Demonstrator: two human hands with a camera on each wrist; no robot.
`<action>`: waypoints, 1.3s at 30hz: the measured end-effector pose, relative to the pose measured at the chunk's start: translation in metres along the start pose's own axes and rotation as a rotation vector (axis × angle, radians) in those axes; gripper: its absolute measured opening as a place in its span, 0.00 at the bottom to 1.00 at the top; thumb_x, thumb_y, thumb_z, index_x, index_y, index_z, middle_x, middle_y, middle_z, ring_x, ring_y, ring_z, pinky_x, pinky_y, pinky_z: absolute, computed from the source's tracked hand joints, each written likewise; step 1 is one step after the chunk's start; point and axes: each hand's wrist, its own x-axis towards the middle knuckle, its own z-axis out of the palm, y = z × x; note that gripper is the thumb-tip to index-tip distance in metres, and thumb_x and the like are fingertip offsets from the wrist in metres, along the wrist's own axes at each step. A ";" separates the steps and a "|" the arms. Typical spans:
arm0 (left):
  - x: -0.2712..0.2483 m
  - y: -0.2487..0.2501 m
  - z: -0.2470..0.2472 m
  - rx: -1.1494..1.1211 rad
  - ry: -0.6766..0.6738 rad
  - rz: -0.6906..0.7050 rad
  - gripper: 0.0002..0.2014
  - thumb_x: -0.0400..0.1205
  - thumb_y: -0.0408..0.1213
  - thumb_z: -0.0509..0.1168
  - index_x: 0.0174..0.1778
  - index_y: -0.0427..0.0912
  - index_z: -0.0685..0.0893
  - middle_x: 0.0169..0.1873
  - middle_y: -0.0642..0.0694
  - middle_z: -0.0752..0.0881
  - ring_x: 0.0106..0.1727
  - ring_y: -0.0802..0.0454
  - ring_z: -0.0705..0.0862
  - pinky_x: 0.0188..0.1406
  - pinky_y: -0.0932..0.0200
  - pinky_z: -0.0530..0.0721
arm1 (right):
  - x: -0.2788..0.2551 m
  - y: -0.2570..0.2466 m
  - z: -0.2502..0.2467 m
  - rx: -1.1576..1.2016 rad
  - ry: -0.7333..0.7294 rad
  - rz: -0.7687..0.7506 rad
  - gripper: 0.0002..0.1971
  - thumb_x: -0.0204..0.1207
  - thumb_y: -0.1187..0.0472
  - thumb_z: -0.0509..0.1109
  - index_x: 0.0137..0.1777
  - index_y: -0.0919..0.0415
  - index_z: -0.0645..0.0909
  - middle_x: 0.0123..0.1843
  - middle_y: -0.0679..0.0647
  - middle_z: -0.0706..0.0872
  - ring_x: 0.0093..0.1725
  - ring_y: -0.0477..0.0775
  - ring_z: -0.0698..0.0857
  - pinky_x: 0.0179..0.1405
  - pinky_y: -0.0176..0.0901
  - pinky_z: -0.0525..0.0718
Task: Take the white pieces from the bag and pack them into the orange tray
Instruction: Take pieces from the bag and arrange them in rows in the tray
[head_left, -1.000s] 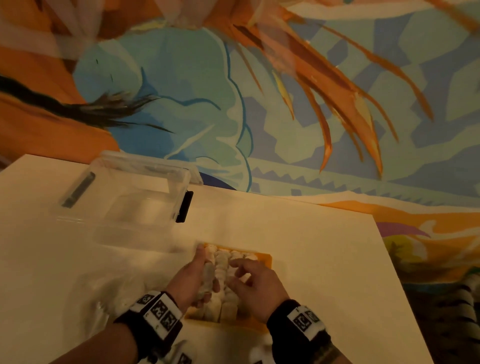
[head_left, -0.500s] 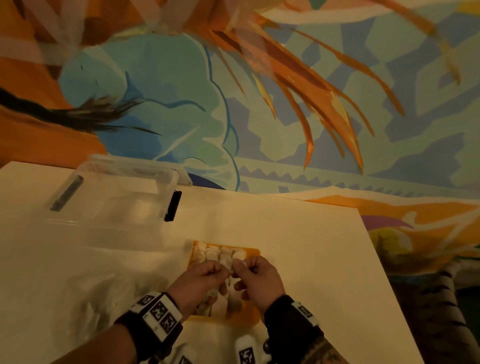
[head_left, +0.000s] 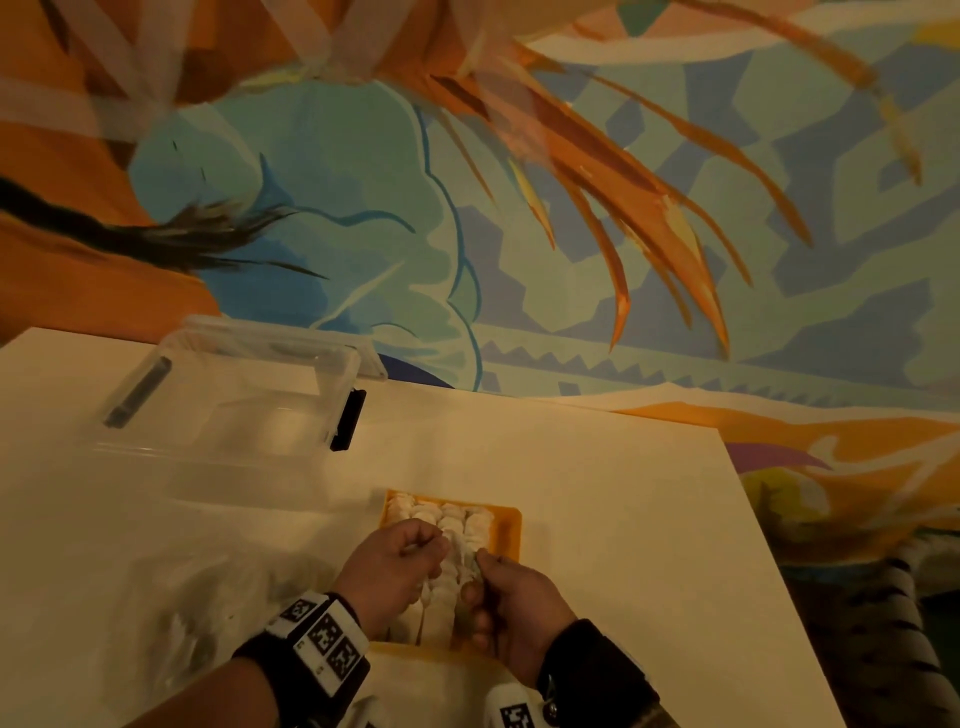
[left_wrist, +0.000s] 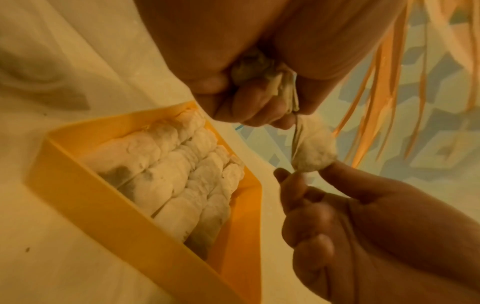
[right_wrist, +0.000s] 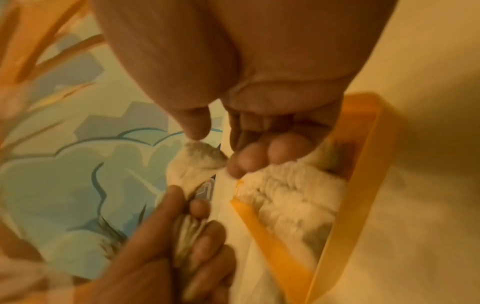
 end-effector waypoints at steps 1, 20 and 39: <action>0.000 0.001 0.000 0.033 0.011 0.015 0.07 0.83 0.41 0.68 0.39 0.46 0.86 0.30 0.47 0.86 0.21 0.57 0.73 0.24 0.61 0.72 | 0.002 -0.001 -0.002 -0.040 0.033 -0.006 0.14 0.85 0.48 0.62 0.55 0.58 0.78 0.32 0.55 0.84 0.23 0.51 0.73 0.23 0.38 0.72; 0.011 -0.003 -0.014 0.637 -0.101 0.142 0.02 0.81 0.51 0.67 0.43 0.62 0.83 0.51 0.57 0.87 0.54 0.57 0.84 0.59 0.56 0.84 | 0.024 0.010 -0.032 -1.084 0.274 -0.351 0.04 0.78 0.51 0.68 0.41 0.45 0.78 0.44 0.48 0.85 0.45 0.52 0.83 0.40 0.37 0.79; 0.021 -0.079 -0.046 0.869 -0.009 -0.264 0.23 0.85 0.55 0.59 0.72 0.49 0.72 0.62 0.44 0.85 0.57 0.47 0.85 0.53 0.58 0.80 | 0.065 0.017 -0.002 -1.380 0.349 -0.053 0.20 0.80 0.63 0.67 0.71 0.62 0.71 0.70 0.61 0.80 0.67 0.62 0.82 0.62 0.49 0.83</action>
